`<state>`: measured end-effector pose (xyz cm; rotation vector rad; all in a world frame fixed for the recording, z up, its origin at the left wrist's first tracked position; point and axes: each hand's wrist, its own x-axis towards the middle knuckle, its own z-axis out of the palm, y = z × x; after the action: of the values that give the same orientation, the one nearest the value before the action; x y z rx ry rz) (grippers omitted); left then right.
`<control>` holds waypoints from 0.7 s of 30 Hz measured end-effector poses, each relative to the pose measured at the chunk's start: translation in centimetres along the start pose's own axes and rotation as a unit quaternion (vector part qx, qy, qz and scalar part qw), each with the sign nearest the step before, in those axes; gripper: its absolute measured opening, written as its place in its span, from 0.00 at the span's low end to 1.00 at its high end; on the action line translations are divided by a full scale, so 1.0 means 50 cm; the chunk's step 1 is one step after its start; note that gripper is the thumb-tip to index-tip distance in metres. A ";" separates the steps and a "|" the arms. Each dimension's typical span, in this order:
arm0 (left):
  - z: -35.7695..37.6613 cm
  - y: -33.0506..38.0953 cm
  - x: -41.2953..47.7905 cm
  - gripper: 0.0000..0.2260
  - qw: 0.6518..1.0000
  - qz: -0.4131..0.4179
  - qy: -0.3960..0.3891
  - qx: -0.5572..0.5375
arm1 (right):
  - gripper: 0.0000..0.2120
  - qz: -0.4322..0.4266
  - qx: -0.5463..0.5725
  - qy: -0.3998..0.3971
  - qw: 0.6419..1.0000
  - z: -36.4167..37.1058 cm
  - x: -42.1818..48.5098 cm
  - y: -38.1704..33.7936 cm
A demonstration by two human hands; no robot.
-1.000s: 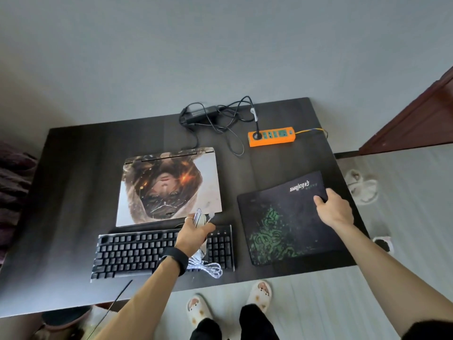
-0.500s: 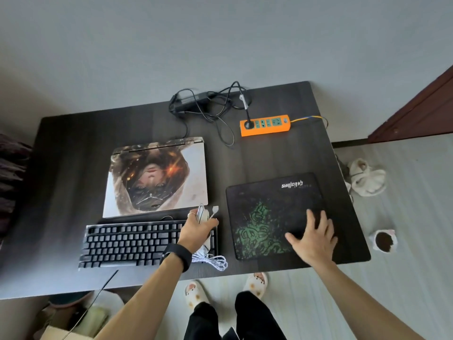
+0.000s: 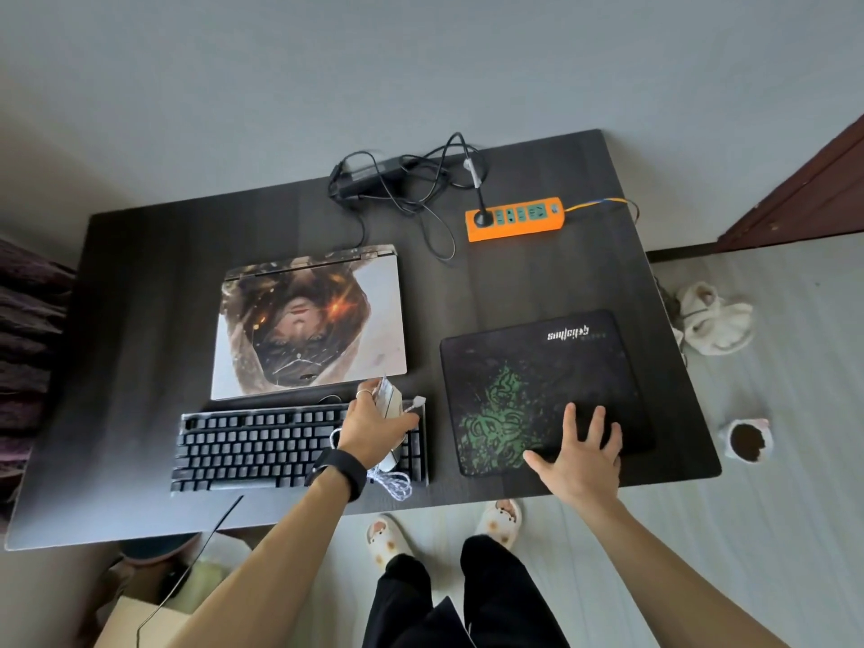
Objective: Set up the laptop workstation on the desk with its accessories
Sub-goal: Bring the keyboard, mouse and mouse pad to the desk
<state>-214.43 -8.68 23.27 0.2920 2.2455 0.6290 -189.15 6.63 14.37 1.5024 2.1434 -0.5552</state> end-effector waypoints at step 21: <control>0.026 -0.034 -0.003 0.33 0.969 0.103 0.034 0.224 | 0.47 -0.063 -0.059 0.013 0.996 0.018 -0.020 -0.009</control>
<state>-213.39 -9.74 21.73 0.7446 2.4270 0.2265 -189.13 5.21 14.23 1.3266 2.2611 -0.4453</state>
